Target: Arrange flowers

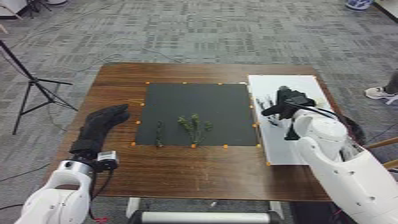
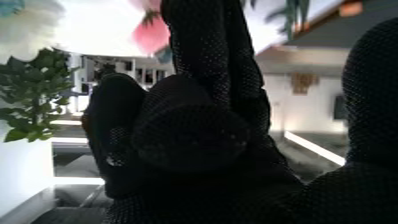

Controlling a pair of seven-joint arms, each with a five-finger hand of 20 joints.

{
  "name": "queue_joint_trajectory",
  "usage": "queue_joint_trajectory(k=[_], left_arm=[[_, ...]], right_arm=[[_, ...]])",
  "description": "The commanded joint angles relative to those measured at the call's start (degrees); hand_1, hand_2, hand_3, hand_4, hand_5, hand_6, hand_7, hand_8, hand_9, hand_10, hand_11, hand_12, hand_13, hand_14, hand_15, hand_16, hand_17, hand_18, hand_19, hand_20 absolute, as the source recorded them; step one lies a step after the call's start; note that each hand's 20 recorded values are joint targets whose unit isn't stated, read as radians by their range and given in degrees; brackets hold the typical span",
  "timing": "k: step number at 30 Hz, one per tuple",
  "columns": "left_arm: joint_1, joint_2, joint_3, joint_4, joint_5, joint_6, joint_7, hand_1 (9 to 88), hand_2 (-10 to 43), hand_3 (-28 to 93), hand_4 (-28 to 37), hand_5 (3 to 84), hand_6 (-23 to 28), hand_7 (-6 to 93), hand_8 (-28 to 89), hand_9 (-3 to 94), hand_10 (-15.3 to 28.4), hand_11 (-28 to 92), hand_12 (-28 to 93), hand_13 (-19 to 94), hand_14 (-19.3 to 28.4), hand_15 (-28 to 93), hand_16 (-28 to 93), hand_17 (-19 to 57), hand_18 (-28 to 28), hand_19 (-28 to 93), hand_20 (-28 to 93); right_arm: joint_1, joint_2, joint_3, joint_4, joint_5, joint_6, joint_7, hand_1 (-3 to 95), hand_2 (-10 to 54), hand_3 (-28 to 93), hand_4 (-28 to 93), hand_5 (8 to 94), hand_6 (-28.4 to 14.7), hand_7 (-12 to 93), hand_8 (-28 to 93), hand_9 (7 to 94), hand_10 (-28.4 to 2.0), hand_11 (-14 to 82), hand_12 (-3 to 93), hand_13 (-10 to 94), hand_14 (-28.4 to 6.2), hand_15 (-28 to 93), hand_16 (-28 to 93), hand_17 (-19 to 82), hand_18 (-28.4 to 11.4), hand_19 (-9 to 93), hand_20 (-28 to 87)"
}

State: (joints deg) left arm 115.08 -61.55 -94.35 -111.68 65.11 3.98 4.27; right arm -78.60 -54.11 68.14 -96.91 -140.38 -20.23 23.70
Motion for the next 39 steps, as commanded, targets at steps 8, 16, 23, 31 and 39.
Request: queue_joint_trajectory(k=[8,16,23,31,39], left_arm=[[0.37,-0.72,-0.22,-0.57,0.04,-1.05,-0.27,20.7,1.1,67,-26.2,46.4,4.5,14.7,-8,47.6,14.4,19,11,34,18.6,18,1,0.1,13.8,7,15],[0.47,-0.88,-0.42,-0.55,-0.08,-0.98,-0.38,20.7,1.1,67,-26.1,46.4,4.5,14.6,-8,47.6,14.4,19,11,34,18.6,18,1,0.1,13.9,7,15],[0.8,-1.01,-0.56,-0.73,-0.08,-1.01,-0.37,20.8,1.1,67,-26.1,46.4,4.5,14.6,-8,47.6,14.4,19,11,34,18.6,18,1,0.0,13.9,7,15],[0.59,-0.91,-0.61,-0.69,-0.1,-1.67,-0.85,20.8,1.1,67,-25.9,46.4,4.6,14.5,-8,47.5,14.3,19,11,34,18.5,18,1,0.0,13.9,7,15],[0.72,-0.55,-0.62,-0.77,-0.29,-1.86,-1.33,20.8,1.0,67,-25.8,46.3,4.6,14.4,-7,47.5,14.3,19,11,34,18.6,18,1,0.0,13.9,8,15]], right_arm=[[4.61,-2.05,-5.45,3.47,-3.6,-2.66,1.36,23.8,-9.5,57,-9,76.1,-5.5,31,-4,92.6,-13.7,31.8,24.5,94,-1.4,65,23,70,-13.0,93,60],[4.52,-3.35,-6.53,5.64,-2.89,-3.72,3.41,35.2,-9.5,59,-9,76.7,-5.4,31,-4,93.1,-13.3,31.7,24.7,94,-1.2,65,22,71,-11.7,93,57],[4.52,-3.78,-6.27,5.99,-1.04,-5.22,5.19,49.6,-9.5,54,-10,76.1,-3.7,28,25,93.5,-13.1,31.4,24.8,94,-1.0,65,22,72,-10.8,93,54],[3.71,-3.38,-4.71,4.94,2.61,-4.73,5.83,55.5,-8.8,58,-7,76.9,-2.6,29,26,93.7,-12.2,32.4,25.9,94,-0.7,65,22,72,-10.3,93,53],[2.98,-1.55,-1.03,-1.27,6.62,0.96,5.48,53.8,-8.7,61,-4,76.5,-1.8,32,28,93.6,-11.6,36.2,27.8,94,0.1,67,22,73,-10.4,93,55]])
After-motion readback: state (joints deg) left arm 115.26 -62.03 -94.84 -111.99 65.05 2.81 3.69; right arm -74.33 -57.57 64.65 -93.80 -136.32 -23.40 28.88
